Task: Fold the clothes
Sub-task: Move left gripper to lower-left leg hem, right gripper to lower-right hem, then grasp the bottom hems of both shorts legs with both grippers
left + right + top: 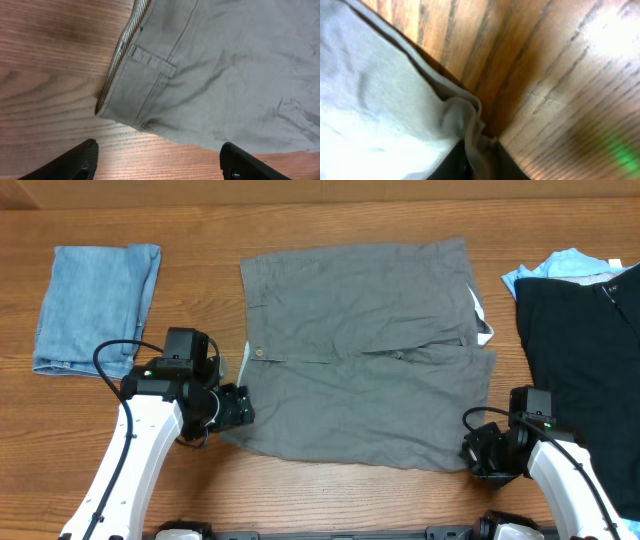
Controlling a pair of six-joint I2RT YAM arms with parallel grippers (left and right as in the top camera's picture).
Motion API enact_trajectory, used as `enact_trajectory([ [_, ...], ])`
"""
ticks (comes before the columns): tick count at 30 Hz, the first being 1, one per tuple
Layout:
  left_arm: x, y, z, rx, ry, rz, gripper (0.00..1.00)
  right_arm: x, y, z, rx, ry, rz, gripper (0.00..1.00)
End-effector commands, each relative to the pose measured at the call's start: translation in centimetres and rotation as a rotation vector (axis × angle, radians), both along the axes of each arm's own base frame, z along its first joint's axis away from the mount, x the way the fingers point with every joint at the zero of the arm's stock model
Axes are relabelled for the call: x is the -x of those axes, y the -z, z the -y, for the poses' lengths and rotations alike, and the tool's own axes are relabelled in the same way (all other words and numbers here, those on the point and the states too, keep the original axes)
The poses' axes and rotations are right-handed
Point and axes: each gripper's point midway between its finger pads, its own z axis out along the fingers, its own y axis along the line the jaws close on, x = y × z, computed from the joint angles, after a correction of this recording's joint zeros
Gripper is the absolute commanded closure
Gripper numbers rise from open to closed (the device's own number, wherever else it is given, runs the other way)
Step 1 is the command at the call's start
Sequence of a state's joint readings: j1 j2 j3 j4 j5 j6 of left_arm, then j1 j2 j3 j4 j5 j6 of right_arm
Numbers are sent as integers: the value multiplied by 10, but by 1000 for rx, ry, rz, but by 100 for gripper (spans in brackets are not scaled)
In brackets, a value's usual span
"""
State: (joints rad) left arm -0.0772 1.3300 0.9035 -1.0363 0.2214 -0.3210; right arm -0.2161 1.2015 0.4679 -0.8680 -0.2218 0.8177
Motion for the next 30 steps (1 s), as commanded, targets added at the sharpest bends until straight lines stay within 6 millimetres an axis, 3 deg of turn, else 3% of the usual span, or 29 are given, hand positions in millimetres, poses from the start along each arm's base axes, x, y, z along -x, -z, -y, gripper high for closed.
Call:
enact_trajectory([
  [1,12,0,3,20,-55,-69,22,-2,1,0,2,-41,27,93],
  [7,28,-4,5,29,-65,-140,23,-5,0,-3,-15,-64,44,96],
  [12,33,-2,-1,-3,-177,-186,20,-7,-1,-4,-20,-65,53,96],
  [17,22,1,-12,-61,-306,-156,21,-8,-1,-4,-21,-80,61,96],
  [21,1,5,-16,-72,-364,-90,31,-8,-1,-5,-25,-86,64,96],
  [30,12,61,-4,-142,-291,-315,22,-10,-1,-5,-23,-86,71,96],
])
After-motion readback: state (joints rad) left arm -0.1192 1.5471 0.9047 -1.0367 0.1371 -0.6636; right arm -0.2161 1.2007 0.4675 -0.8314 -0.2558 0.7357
